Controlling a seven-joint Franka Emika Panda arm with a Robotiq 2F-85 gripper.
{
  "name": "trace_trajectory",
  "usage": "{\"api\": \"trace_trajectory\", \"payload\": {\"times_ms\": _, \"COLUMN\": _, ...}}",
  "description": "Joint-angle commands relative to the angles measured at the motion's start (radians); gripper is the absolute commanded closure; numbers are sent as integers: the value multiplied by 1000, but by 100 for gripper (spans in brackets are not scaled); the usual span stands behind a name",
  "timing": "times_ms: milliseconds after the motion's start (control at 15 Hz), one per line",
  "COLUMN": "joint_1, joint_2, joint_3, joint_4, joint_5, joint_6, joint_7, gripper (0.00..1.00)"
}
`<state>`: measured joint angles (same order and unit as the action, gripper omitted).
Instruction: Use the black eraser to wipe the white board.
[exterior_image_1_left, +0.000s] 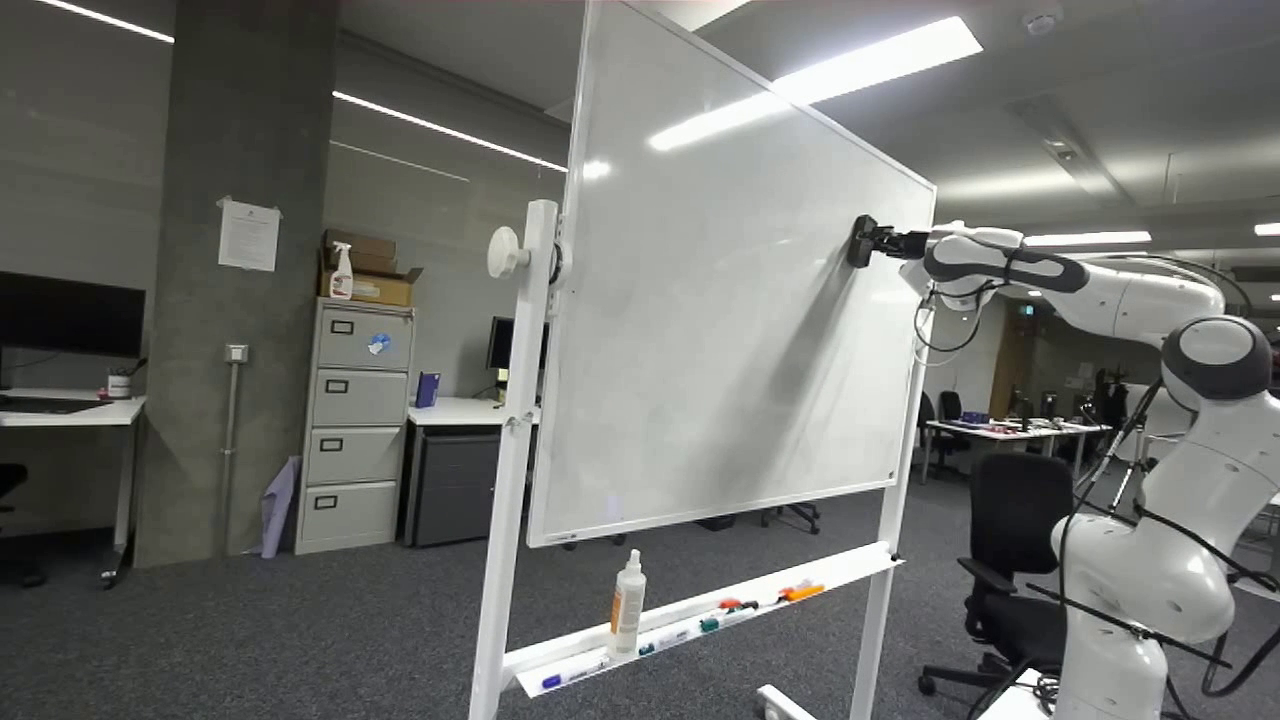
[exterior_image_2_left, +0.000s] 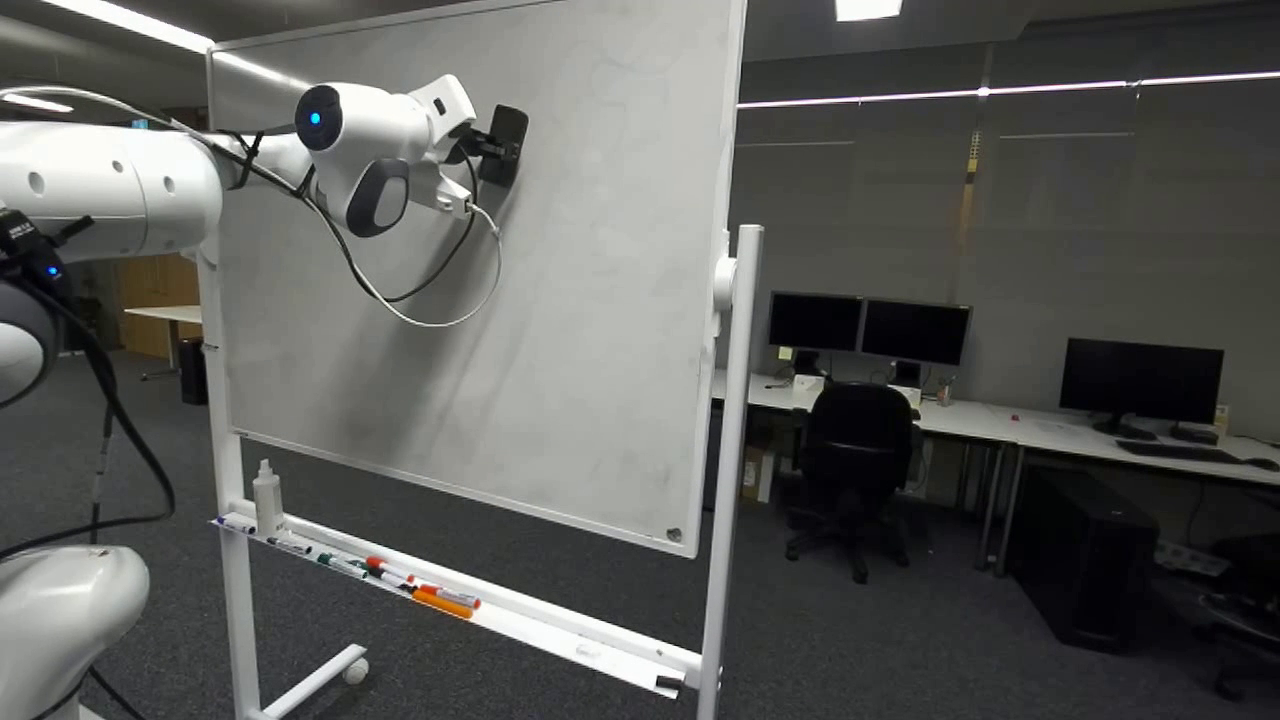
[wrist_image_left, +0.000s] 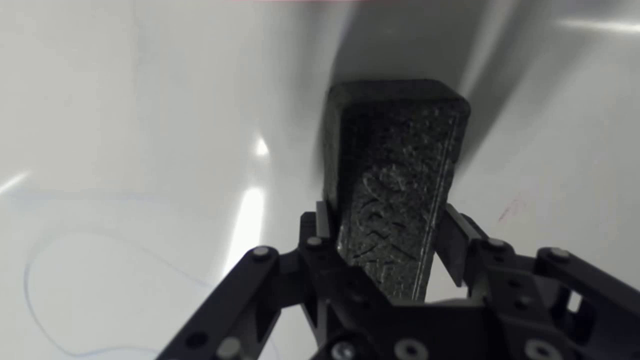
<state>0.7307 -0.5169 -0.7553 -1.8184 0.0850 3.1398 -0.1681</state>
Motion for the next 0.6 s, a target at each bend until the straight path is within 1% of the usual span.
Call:
{"api": "trace_trajectory", "payload": {"times_ms": 0, "joint_1": -50, "joint_2": 18, "joint_3": 75, "joint_4": -60, "joint_5": 20, "joint_6": 14, "joint_7": 0, "gripper": 70}}
{"api": "trace_trajectory", "payload": {"times_ms": 67, "joint_1": -68, "joint_2": 16, "joint_3": 100, "joint_4": -86, "joint_5": 13, "joint_6": 25, "joint_7": -6, "gripper": 70}}
{"api": "trace_trajectory", "payload": {"times_ms": 133, "joint_1": -104, "joint_2": 20, "joint_3": 133, "joint_4": -122, "joint_5": 3, "joint_6": 36, "joint_7": -7, "gripper": 70}}
{"api": "trace_trajectory", "payload": {"times_ms": 333, "joint_1": -249, "joint_2": 31, "joint_3": 242, "joint_4": -231, "joint_5": -24, "joint_6": 55, "joint_7": -12, "gripper": 70}}
{"api": "trace_trajectory", "payload": {"times_ms": 400, "joint_1": -291, "joint_2": 30, "joint_3": 271, "joint_4": -258, "joint_5": -51, "joint_6": 53, "joint_7": 7, "gripper": 70}}
{"api": "trace_trajectory", "payload": {"times_ms": 533, "joint_1": -382, "joint_2": 37, "joint_3": 342, "joint_4": -288, "joint_5": -69, "joint_6": 52, "joint_7": 20, "gripper": 70}}
